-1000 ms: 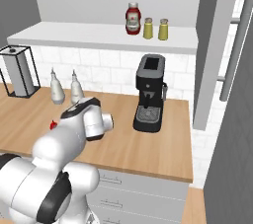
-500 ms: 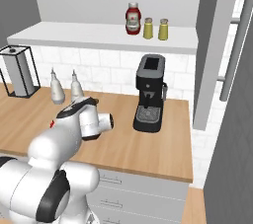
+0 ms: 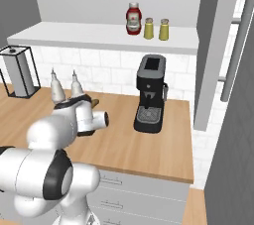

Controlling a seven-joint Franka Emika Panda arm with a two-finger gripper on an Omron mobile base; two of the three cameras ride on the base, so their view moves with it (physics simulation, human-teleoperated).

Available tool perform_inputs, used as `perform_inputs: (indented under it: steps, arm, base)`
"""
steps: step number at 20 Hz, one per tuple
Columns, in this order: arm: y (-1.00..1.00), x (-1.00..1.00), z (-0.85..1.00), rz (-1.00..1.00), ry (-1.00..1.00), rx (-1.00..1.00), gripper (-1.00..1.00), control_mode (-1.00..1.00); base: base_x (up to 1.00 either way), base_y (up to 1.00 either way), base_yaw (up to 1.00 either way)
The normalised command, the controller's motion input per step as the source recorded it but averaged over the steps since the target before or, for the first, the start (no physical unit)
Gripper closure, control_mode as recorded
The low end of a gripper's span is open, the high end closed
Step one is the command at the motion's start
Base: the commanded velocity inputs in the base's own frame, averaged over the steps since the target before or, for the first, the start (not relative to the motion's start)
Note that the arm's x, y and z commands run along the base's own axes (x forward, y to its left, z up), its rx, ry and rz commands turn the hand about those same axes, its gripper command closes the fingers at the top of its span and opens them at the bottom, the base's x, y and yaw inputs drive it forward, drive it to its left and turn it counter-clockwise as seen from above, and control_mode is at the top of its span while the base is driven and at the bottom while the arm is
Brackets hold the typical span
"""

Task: Put the shaker and condiment bottle from the counter next to their counterparts in the cabinet.

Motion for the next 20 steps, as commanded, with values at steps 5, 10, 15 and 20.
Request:
perform_inputs:
  steps: [5,10,15,20]
  arm:
    - [0.00,0.15,-0.01,-0.03,0.00,0.00,-1.00,-1.00]
    - [0.09,0.09,-0.18,0.00,0.00,0.00,-1.00,-1.00]
    - [0.03,0.03,-0.13,0.00,0.00,0.00,-1.00,-1.00]
    - [0.00,0.04,-0.11,0.00,0.00,0.00,-1.00,-1.00]
  base:
    - [0.00,0.00,0.00]
    - [0.00,0.00,0.00]
    - [0.00,0.00,0.00]
    - [0.00,0.00,0.00]
